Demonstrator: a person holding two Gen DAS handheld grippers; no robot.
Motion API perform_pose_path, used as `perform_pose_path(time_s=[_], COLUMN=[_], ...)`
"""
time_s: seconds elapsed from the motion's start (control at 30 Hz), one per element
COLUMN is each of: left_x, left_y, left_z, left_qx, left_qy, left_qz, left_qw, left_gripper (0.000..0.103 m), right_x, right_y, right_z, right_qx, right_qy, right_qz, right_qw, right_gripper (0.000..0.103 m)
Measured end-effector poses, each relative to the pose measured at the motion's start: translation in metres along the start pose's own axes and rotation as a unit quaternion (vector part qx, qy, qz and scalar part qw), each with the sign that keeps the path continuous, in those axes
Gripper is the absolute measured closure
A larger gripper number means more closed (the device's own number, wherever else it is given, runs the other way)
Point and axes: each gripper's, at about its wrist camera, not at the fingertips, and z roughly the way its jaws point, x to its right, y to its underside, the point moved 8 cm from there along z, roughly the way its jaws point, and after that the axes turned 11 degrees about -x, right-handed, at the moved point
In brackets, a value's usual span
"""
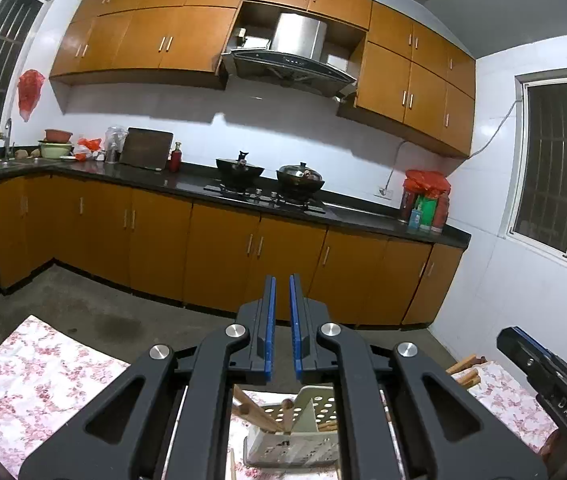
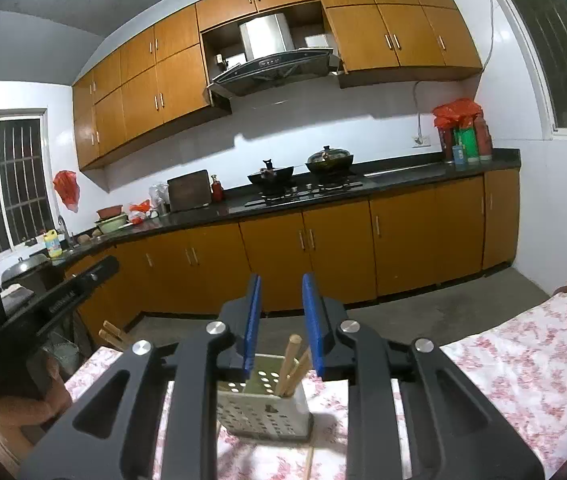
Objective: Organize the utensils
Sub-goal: 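Move both open tools back down toward the last loose chopsticks, then grasp the last chopstick with the right tool while the left tool grasps one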
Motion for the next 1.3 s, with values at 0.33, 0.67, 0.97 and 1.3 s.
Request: perform_pose_path(time_s=[0.33,0.67,0.97,1.3], left_x=[-0.018,-0.050,-0.081,-0.072], left_y=[0.013,0.077,0.175,0.235], left_z=[-0.037,-0.049,-0.014,0.001], left_qx=[-0.004,-0.053,-0.188,-0.261], left_qy=[-0.016,-0.069,-0.090,-0.062], left_qz=[0.001,0.030,0.015,0.024], left_qw=[0.9999,0.9958,0.9780,0.9631], left_gripper=[0.083,0.075,0.075,0.075], right_x=[0.025,0.063,0.030,0.002], right_y=[0.029,0.122,0.222,0.277], right_z=[-0.032,-0.014,0.028,0.049], right_qx=[-0.032,-0.151,-0.284,-0.342], right_qy=[0.048,0.092,0.036,0.027], right_qz=[-0.002,0.009,0.008,-0.025], right_qw=[0.998,0.984,0.958,0.939], right_gripper=[0.073,0.072,0.073,0.075])
